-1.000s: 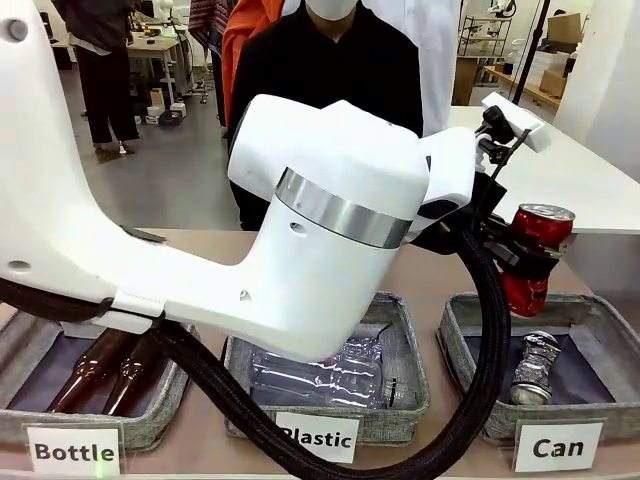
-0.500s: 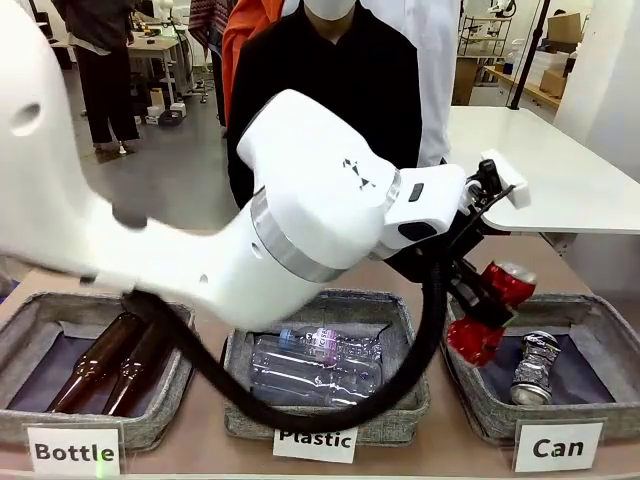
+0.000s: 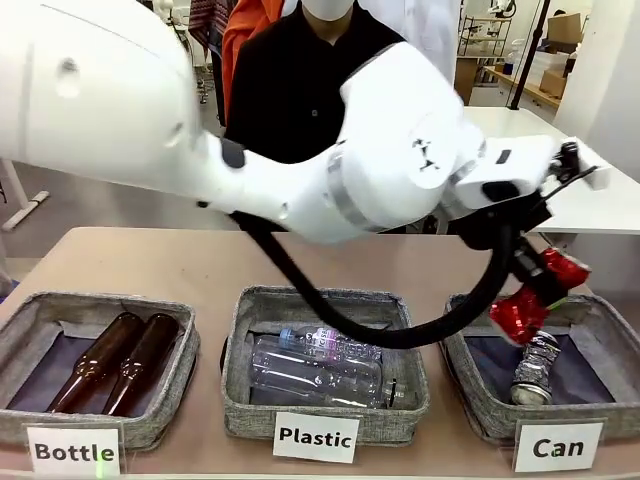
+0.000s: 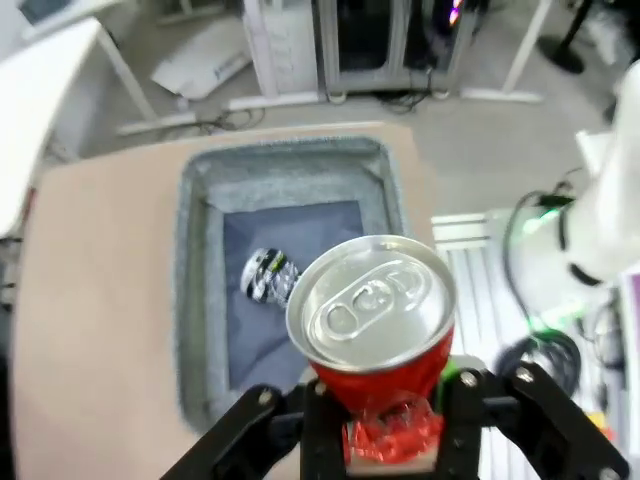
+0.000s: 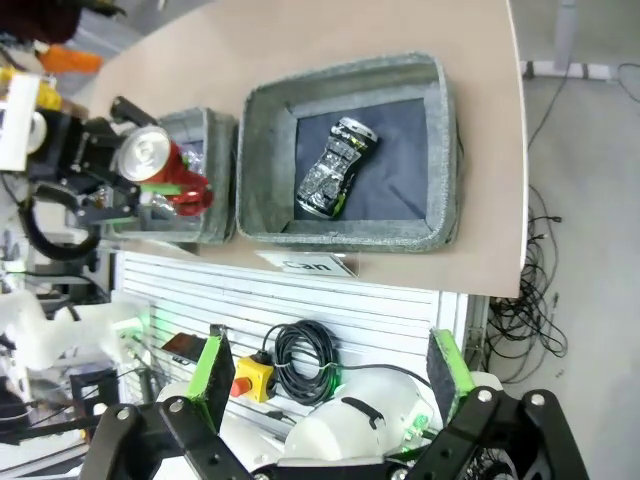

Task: Sort the can waste into the basket.
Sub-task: Pick up the can waste from the table and place it in the right Fabric basket.

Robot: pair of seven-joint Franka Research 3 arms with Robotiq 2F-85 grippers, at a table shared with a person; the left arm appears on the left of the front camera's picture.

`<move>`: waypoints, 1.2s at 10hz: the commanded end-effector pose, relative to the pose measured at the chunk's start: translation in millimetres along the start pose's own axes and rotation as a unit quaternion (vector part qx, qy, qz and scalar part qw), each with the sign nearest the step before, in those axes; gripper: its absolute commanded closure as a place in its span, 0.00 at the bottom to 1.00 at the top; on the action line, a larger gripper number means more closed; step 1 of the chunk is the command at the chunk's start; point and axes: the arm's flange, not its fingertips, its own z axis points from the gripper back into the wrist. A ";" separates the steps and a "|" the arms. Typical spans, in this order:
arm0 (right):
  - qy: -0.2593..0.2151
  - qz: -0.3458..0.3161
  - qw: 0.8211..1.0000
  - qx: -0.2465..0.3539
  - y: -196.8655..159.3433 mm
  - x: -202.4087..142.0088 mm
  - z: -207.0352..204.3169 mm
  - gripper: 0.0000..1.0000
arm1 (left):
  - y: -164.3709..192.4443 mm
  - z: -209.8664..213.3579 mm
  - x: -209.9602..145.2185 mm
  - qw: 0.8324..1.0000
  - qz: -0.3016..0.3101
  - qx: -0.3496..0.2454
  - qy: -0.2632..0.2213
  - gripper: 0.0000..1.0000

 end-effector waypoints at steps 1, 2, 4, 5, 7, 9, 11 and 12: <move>0.000 -0.001 1.000 0.001 1.1 0.0 -1.3 0.00 | 13.9 -27.3 24.2 0.999 0.015 0.031 0.021 0.73; 0.000 0.000 1.000 0.000 0.0 0.0 0.0 0.00 | 14.9 -35.0 25.1 0.998 0.010 0.052 0.034 0.73; 0.014 0.001 1.000 -0.012 -6.2 -7.6 2.5 0.00 | 17.5 -40.5 24.3 0.997 0.010 0.058 0.044 0.73; 0.022 0.005 1.000 -0.018 -6.2 -6.7 0.4 0.00 | 19.0 -42.5 23.3 0.997 0.011 0.058 0.041 0.73; 0.029 0.004 0.999 -0.029 -5.3 -6.1 -2.0 0.00 | 18.6 -42.6 22.8 0.997 0.007 0.059 0.040 0.56; 0.024 0.000 0.999 -0.026 -5.6 -6.2 -1.4 0.00 | 18.5 -43.2 21.8 0.997 0.002 0.058 0.044 0.00; 0.024 -0.003 0.999 -0.028 -4.9 -4.9 -2.9 0.00 | 19.0 -37.9 21.5 0.998 0.003 0.059 0.036 0.00; 0.024 -0.001 0.999 -0.028 -4.0 -4.1 -3.0 0.00 | 19.8 -32.2 21.3 0.998 0.007 0.061 0.026 0.00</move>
